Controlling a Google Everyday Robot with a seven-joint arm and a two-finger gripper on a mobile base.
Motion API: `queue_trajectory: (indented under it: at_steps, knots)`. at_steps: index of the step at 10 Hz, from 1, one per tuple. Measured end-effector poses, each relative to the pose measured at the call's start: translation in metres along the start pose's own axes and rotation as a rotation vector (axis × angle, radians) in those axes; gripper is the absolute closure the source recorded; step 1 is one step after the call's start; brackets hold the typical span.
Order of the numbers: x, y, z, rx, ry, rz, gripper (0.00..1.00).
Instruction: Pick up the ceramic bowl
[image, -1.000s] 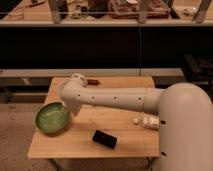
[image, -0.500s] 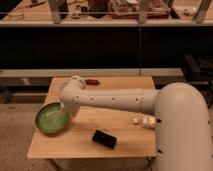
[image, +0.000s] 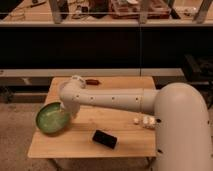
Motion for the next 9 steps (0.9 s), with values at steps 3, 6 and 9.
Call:
queue_trajectory:
  at_steps: [3, 6, 9]
  knots:
    - [0.028, -0.001, 0.003, 0.050, -0.101, -0.072, 0.20]
    - [0.030, -0.003, 0.007, 0.080, -0.142, -0.152, 0.20]
    - [0.019, -0.017, 0.020, 0.149, -0.149, -0.366, 0.20]
